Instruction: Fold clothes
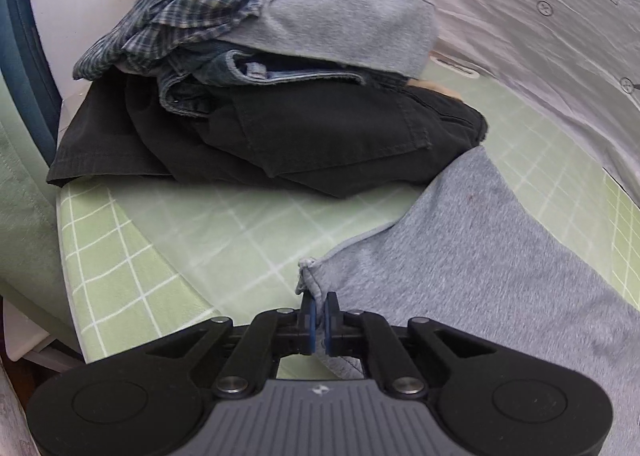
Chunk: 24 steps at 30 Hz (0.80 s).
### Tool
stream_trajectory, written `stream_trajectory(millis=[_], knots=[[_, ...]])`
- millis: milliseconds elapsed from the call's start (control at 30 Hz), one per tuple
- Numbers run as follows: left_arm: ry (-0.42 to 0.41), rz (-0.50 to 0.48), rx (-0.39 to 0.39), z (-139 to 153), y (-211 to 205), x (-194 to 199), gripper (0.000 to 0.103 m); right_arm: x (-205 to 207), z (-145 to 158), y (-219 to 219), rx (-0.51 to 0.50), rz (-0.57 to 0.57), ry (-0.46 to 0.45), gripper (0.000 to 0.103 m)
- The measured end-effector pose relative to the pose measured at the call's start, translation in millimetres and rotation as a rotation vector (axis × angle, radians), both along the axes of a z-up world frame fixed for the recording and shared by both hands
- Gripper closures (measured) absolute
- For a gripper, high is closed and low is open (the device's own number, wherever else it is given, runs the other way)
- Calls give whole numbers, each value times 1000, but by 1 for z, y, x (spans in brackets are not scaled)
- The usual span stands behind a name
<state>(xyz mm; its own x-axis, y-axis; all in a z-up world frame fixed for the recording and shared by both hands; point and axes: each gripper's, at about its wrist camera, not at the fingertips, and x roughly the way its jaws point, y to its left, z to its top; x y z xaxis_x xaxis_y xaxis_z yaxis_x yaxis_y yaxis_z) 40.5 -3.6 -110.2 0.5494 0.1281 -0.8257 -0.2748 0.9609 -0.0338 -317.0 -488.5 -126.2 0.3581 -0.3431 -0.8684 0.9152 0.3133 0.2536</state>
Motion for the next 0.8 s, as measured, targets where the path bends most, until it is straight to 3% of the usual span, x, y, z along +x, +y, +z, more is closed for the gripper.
stream_trajectory(millis=[100, 433, 633, 800], knots=[[27, 64, -30, -7, 18, 5, 98, -5, 1, -5, -2, -28, -23, 47], [16, 94, -128, -13, 18, 0, 97, -3, -1, -14, 14, -48, -31, 44], [-54, -41, -161, 4, -9, -7, 97, 12, -4, -11, 26, 9, -18, 44], [-97, -266, -174, 19, -67, -13, 97, 18, -5, -9, 19, 24, -14, 44]])
